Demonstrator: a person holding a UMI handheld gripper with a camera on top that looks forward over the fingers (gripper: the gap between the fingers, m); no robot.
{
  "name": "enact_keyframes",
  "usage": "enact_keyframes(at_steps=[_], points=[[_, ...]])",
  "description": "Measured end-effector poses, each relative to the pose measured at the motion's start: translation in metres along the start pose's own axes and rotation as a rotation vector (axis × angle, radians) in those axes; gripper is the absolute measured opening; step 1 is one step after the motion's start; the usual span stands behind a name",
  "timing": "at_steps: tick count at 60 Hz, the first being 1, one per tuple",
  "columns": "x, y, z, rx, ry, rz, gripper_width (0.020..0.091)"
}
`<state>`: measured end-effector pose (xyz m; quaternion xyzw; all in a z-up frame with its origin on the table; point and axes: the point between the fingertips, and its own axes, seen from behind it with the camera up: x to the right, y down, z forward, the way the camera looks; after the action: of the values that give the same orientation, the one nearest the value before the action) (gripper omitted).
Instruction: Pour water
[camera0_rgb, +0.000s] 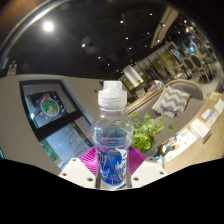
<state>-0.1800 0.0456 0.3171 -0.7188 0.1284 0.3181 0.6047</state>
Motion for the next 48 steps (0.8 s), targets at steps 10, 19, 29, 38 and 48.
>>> enact_keyframes(at_steps=[10,19,29,38,48], points=[[0.079,-0.021,-0.015,0.008,0.115,-0.472,0.0342],[0.168,0.005,-0.023,-0.094,0.185,-0.622,0.0341],[0.238,0.052,-0.026,-0.196,0.214,-0.646,0.0344],[0.267,0.079,-0.027,-0.244,0.197,-0.614,0.0346],[0.27,0.086,-0.028,-0.207,0.163,-0.619,0.0358]])
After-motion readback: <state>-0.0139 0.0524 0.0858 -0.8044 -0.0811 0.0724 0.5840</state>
